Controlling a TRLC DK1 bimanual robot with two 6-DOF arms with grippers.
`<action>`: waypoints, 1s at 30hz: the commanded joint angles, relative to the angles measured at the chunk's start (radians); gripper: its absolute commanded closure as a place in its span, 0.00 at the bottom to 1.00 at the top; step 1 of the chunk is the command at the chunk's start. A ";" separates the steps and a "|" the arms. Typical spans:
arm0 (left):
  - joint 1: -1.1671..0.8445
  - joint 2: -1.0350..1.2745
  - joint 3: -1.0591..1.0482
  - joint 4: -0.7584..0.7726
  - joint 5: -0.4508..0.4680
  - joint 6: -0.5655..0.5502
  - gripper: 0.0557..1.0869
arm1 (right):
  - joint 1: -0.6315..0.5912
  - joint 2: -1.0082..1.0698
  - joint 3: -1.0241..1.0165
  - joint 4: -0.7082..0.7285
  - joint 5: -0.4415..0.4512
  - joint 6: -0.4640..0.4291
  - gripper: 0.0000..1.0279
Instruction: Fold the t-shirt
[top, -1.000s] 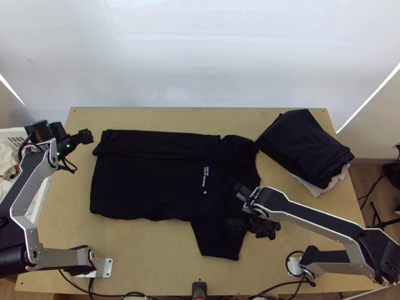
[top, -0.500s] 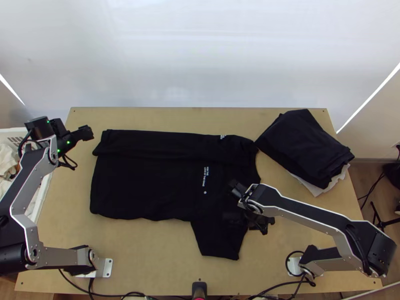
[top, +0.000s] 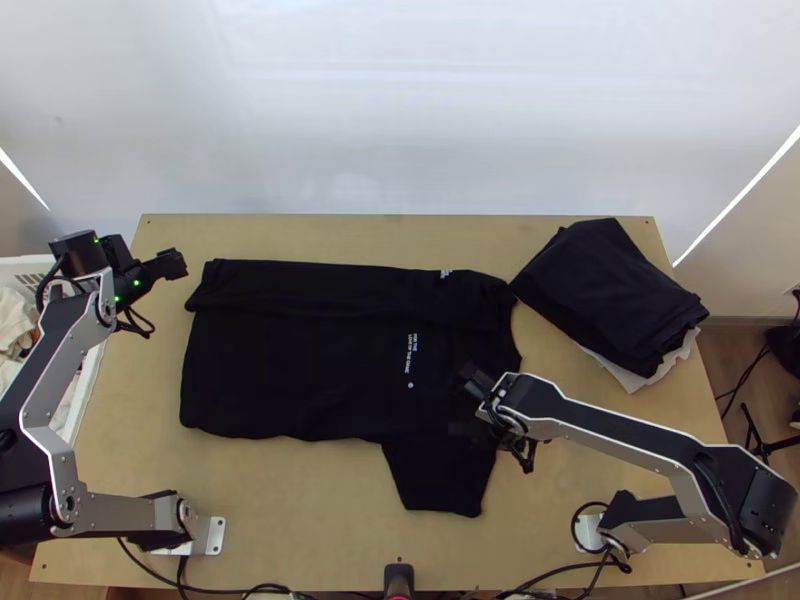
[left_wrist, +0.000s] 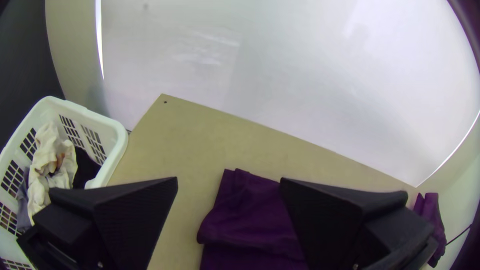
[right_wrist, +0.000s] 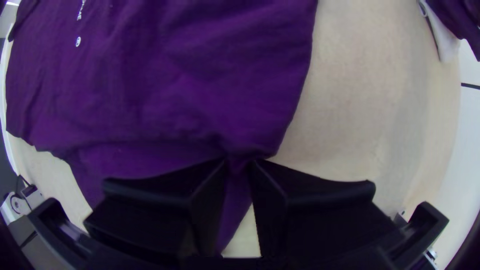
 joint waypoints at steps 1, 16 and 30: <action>-0.018 -0.004 0.005 -0.131 0.000 0.067 0.04 | 0.028 -0.021 -0.005 -0.001 0.066 0.008 0.97; -0.149 -0.110 -0.157 -0.840 -0.327 0.701 0.04 | 0.034 -0.018 0.027 -0.019 0.067 0.026 0.97; -0.238 -0.183 -0.317 -0.872 -0.332 0.678 0.08 | 0.036 -0.003 0.038 -0.019 0.069 0.031 0.97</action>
